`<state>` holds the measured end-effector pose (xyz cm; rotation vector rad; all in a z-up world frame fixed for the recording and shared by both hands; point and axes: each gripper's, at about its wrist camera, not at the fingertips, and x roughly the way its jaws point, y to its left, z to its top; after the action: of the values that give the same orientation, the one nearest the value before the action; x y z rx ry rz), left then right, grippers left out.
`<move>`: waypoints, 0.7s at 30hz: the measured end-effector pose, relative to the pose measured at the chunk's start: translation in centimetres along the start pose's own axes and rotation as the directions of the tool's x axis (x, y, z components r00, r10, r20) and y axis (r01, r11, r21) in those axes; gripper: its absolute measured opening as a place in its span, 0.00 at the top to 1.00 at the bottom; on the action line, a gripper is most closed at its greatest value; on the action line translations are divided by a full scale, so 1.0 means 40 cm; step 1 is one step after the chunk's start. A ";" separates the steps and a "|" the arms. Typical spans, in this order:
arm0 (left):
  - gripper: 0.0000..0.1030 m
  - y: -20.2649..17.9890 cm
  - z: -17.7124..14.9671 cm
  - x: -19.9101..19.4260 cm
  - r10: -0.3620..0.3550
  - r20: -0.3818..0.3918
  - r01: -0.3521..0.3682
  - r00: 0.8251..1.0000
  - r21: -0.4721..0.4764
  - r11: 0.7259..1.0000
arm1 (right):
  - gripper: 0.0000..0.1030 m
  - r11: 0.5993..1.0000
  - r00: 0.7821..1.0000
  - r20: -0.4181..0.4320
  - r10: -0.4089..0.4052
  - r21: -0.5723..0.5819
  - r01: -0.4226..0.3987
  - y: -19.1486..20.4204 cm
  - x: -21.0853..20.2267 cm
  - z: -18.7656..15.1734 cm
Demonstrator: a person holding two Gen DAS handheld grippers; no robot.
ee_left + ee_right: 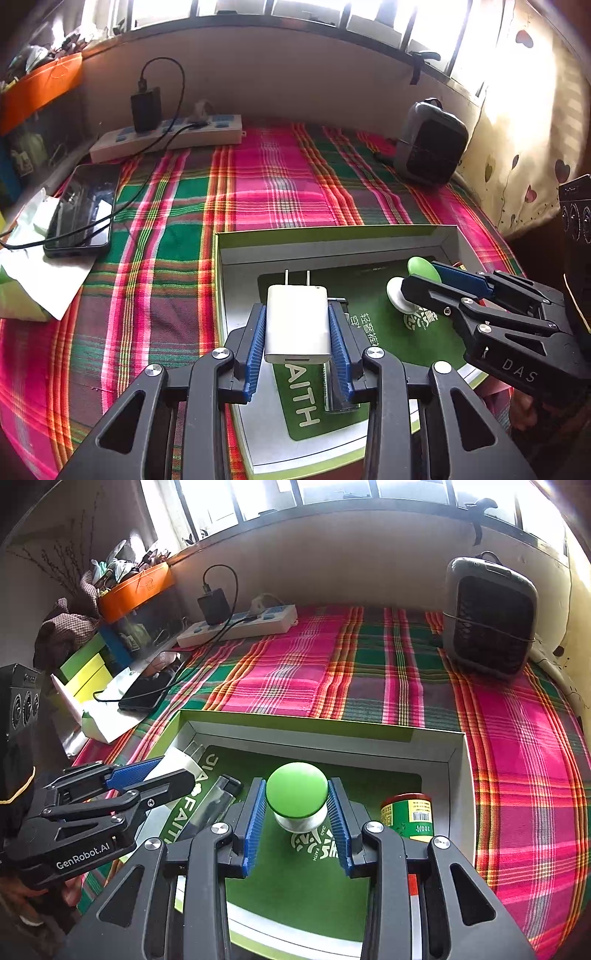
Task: Organize rigid objects
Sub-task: 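Carry the green-topped object with the right tool while the left tool carries the charger into the box, then open the left tool to release the charger while the right tool lowers the green-topped object into the box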
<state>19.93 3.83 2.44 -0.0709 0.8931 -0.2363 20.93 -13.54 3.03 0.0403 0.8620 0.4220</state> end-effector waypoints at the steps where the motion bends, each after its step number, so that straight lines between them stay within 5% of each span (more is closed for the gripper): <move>1: 0.69 0.000 -0.001 0.003 0.000 -0.004 0.000 1.000 -0.001 1.000 | 0.66 1.000 1.000 -0.002 -0.003 -0.001 0.003 -0.001 0.004 0.002; 21: 0.68 -0.010 -0.002 0.011 0.031 0.008 -0.031 0.999 0.024 0.999 | 0.66 1.000 1.000 0.000 -0.022 -0.020 0.022 0.001 0.027 0.004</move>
<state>20.08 3.32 2.13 -0.0352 0.8826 -0.2182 21.65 -13.07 2.35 0.0117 0.8579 0.4097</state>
